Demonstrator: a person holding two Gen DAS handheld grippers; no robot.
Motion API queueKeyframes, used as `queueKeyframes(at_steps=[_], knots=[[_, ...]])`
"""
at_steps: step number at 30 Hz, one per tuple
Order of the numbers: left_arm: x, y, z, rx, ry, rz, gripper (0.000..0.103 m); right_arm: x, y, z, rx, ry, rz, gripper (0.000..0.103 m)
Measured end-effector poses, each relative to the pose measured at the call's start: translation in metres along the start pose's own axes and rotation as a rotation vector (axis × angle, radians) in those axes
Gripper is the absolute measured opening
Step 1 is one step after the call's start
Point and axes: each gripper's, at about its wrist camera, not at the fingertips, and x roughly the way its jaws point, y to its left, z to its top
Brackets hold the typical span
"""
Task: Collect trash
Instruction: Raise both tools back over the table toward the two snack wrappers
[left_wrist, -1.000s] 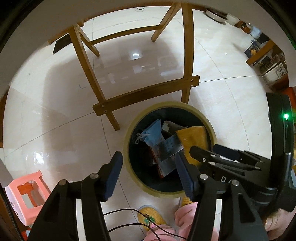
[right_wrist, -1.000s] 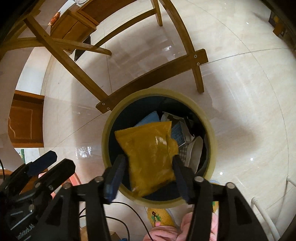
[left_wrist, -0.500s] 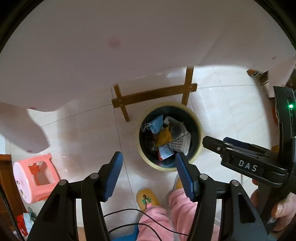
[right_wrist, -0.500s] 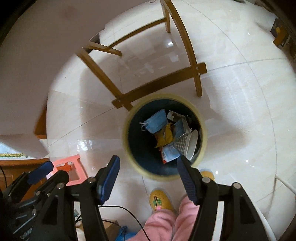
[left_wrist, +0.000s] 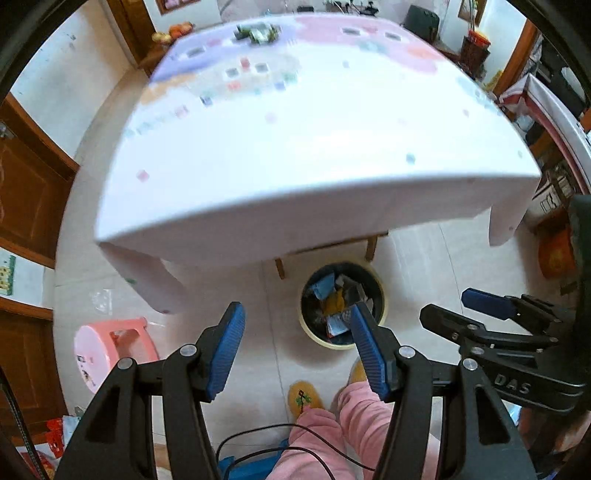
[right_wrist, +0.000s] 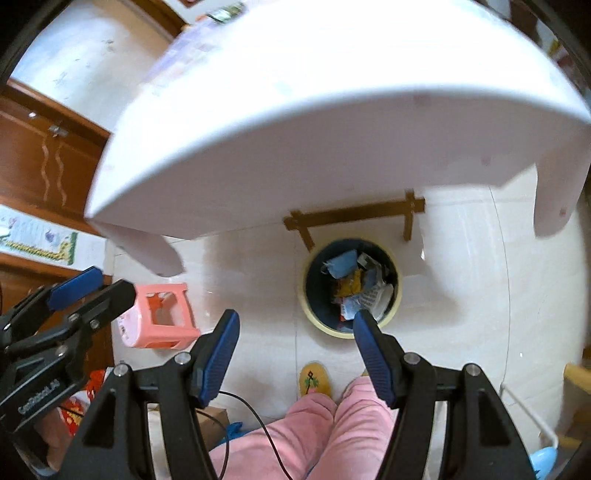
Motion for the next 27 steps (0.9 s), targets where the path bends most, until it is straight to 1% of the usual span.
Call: queueKeyframes(at_steps=[2, 4, 7, 11, 14, 17, 21, 24, 27], knots=[[-0.017, 0.003, 0.009, -0.004, -0.019, 0.019, 0.058, -0.020, 0.014, 0.011, -0.036, -0.026, 0.019, 0.064], [-0.035, 0.007, 0.024, -0.016, -0.037, 0.060, 0.058, -0.040, 0.026, 0.024, -0.081, -0.056, 0.025, 0.064], [-0.059, 0.015, 0.043, -0.046, -0.067, 0.098, 0.058, -0.069, 0.043, 0.052, -0.160, -0.112, 0.046, 0.064], [-0.086, 0.030, 0.074, -0.091, -0.102, 0.125, 0.059, -0.099, 0.060, 0.092, -0.227, -0.178, 0.074, 0.064], [-0.094, 0.047, 0.099, -0.121, -0.106, 0.117, 0.062, -0.113, 0.072, 0.127, -0.262, -0.226, 0.084, 0.064], [-0.096, 0.063, 0.130, -0.139, -0.107, 0.117, 0.062, -0.119, 0.083, 0.161, -0.285, -0.256, 0.072, 0.064], [-0.092, 0.085, 0.179, -0.119, -0.127, 0.136, 0.062, -0.114, 0.093, 0.205, -0.263, -0.276, 0.071, 0.064], [-0.082, 0.101, 0.223, -0.065, -0.147, 0.154, 0.062, -0.103, 0.101, 0.243, -0.233, -0.286, 0.050, 0.064], [-0.061, 0.117, 0.274, 0.004, -0.159, 0.156, 0.063, -0.087, 0.107, 0.278, -0.190, -0.294, 0.019, 0.064]])
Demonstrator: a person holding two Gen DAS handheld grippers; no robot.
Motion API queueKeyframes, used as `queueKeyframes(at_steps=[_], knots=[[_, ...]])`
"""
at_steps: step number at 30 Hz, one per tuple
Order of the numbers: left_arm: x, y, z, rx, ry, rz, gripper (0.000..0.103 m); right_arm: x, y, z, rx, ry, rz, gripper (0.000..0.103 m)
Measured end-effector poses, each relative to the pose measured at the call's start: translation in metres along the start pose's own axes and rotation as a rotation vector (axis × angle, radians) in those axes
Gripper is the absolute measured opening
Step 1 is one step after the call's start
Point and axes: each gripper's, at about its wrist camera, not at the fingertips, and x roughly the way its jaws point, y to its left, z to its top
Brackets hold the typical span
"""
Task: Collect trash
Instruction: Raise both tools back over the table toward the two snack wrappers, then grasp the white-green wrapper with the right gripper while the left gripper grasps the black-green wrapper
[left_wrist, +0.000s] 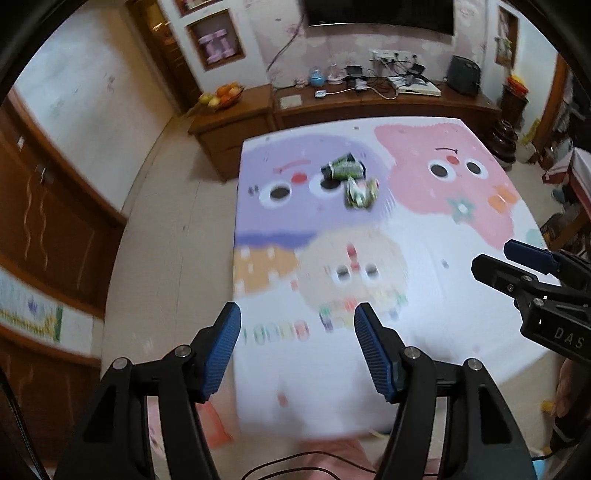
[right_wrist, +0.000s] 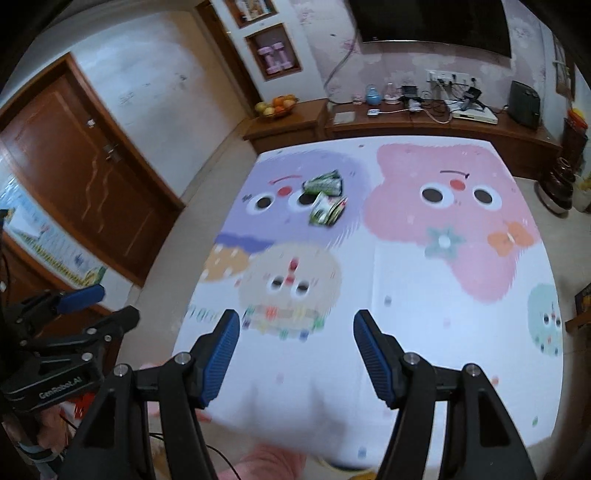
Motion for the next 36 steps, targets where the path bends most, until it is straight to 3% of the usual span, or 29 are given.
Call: queueKeyframes(at_steps=[7, 13, 19, 21, 23, 26, 36], knots=[[0.097, 0.016, 0.100, 0.136, 0.022, -0.069, 0.062, 0.091, -0.014, 0.067, 0.168, 0.013, -0.056, 0.064], [0.178, 0.010, 0.149, 0.212, 0.062, -0.122, 0.062, 0.177, -0.039, 0.097, 0.296, 0.035, -0.097, 0.060], [0.233, 0.000, 0.173, 0.256, 0.112, -0.177, 0.062, 0.236, -0.053, 0.101, 0.352, 0.106, -0.128, 0.039], [0.241, -0.003, 0.178, 0.268, 0.122, -0.195, 0.062, 0.243, -0.053, 0.101, 0.344, 0.106, -0.137, 0.031], [0.248, -0.010, 0.183, 0.290, 0.127, -0.216, 0.062, 0.244, -0.053, 0.099, 0.337, 0.098, -0.144, 0.014], [0.257, -0.022, 0.190, 0.335, 0.131, -0.234, 0.062, 0.241, -0.056, 0.096, 0.344, 0.081, -0.139, 0.009], [0.301, -0.081, 0.213, 0.508, 0.202, -0.251, 0.062, 0.202, -0.093, 0.056, 0.471, 0.047, -0.178, 0.007]])
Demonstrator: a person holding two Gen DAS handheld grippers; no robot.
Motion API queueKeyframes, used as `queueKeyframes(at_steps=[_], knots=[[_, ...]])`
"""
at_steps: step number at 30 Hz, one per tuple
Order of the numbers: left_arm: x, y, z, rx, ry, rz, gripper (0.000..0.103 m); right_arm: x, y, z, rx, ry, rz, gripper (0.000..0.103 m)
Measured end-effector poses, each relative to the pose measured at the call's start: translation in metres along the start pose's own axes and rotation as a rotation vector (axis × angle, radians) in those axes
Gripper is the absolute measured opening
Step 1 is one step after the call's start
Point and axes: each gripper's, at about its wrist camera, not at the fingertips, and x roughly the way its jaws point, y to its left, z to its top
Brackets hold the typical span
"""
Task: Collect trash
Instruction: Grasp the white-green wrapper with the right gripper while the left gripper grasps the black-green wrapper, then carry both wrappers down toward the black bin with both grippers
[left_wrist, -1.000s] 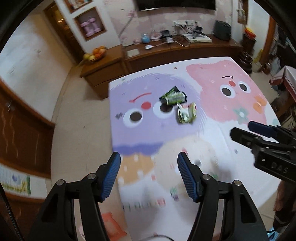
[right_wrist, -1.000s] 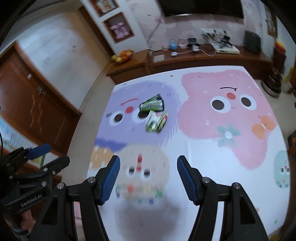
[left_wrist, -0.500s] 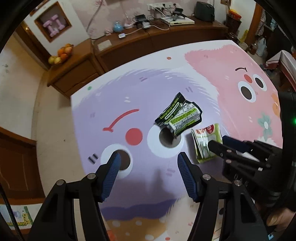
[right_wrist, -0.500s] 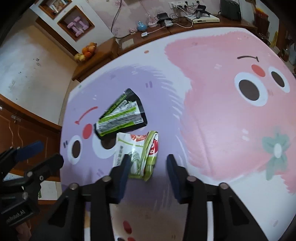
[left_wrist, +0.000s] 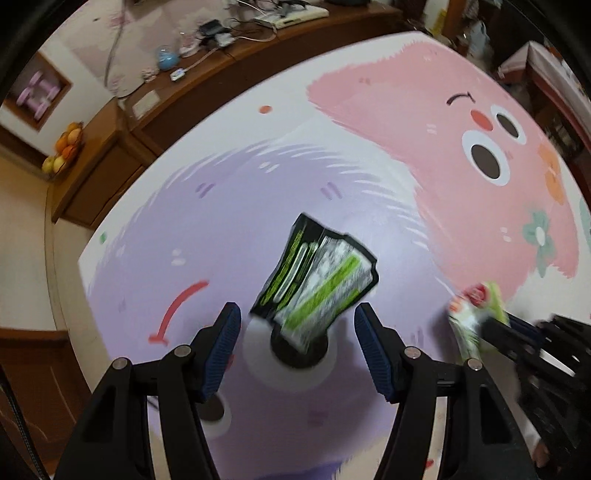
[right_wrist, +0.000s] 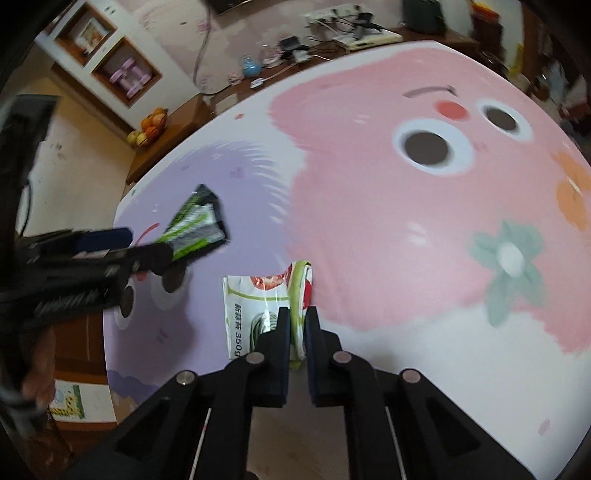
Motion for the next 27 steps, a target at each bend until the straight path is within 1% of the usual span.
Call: queueKeyframes(at_steps=[4, 5, 6, 7, 9, 10, 13, 16, 19, 22, 25, 27], knots=[[0.024, -0.004, 0.014, 0.013, 0.052, -0.018, 0.063, -0.007, -0.013, -0.009, 0.031, -0.005, 0.004, 0.007], [0.023, -0.003, 0.015, 0.006, 0.040, -0.023, 0.064, -0.008, -0.016, -0.011, 0.035, -0.005, 0.005, 0.007], [0.023, -0.002, 0.016, 0.001, 0.033, -0.035, 0.056, -0.009, -0.017, -0.012, 0.040, -0.005, 0.007, 0.007], [0.023, -0.002, 0.016, -0.006, 0.033, -0.050, 0.053, -0.010, -0.018, -0.015, 0.043, -0.006, 0.008, 0.007], [0.022, -0.001, 0.013, -0.026, 0.030, -0.093, 0.021, -0.014, -0.019, -0.018, 0.042, -0.008, 0.011, 0.007], [0.021, -0.002, 0.011, -0.037, 0.029, -0.106, 0.018, -0.015, -0.021, -0.021, 0.042, -0.007, 0.014, 0.007], [0.017, -0.013, 0.003, -0.022, -0.007, -0.034, 0.017, -0.022, -0.023, -0.026, 0.030, -0.008, 0.020, 0.007], [0.010, -0.026, -0.010, -0.028, -0.027, -0.020, 0.016, -0.031, -0.025, -0.033, 0.019, -0.017, 0.034, 0.007], [-0.010, -0.036, -0.027, -0.063, -0.052, -0.016, 0.016, -0.044, -0.029, -0.039, 0.010, -0.025, 0.049, 0.007], [-0.040, -0.050, -0.048, -0.095, -0.082, 0.002, 0.016, -0.061, -0.034, -0.047, -0.015, -0.032, 0.066, 0.007], [-0.080, -0.074, -0.078, -0.119, -0.114, 0.031, 0.016, -0.086, -0.039, -0.060, -0.055, -0.042, 0.094, 0.007], [-0.110, -0.092, -0.104, -0.136, -0.141, 0.059, 0.016, -0.106, -0.043, -0.071, -0.085, -0.049, 0.119, 0.007]])
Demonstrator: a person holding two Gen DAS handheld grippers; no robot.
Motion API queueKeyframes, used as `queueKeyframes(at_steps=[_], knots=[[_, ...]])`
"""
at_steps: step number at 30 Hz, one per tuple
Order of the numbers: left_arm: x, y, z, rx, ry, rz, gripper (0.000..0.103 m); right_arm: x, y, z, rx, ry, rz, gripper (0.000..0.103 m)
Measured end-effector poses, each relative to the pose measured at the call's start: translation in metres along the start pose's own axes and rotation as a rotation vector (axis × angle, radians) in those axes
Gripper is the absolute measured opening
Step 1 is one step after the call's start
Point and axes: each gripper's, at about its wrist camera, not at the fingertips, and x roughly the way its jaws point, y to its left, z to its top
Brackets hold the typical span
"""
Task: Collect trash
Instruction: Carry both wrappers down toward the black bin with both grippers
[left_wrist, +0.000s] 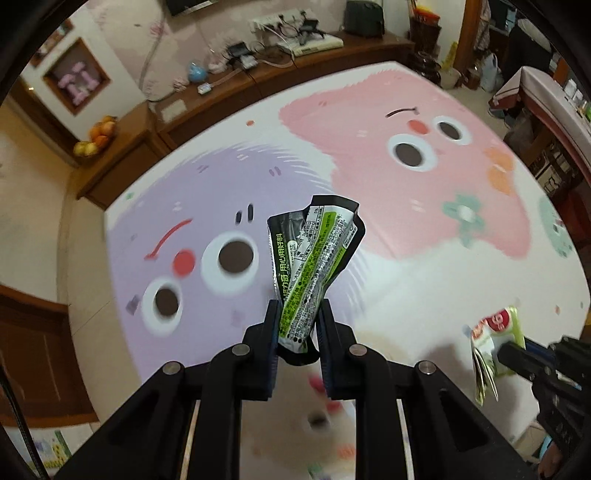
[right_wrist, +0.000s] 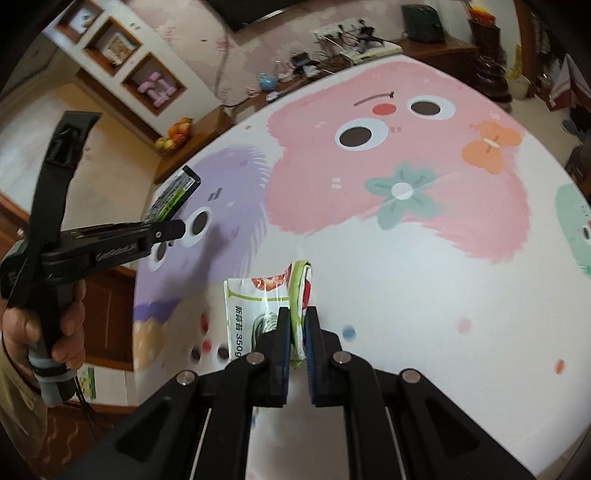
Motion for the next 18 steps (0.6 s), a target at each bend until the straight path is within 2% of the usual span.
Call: queueKeyframes(at_steps=[3, 8, 12, 18], knots=[[-0.051, -0.022, -0.039, -0.035, -0.034, 0.037, 0.016, -0.035, -0.002, -0.019, -0.064, -0.004, 0.040, 0.007], [-0.111, -0.053, -0.093, -0.109, -0.071, 0.095, 0.016, -0.091, -0.005, -0.052, -0.185, -0.004, 0.087, 0.007], [-0.150, -0.090, -0.144, -0.174, -0.098, 0.100, 0.016, -0.128, -0.014, -0.081, -0.271, 0.011, 0.107, 0.007], [-0.170, -0.147, -0.210, -0.251, -0.094, 0.082, 0.016, -0.159, -0.037, -0.132, -0.331, 0.035, 0.102, 0.007]])
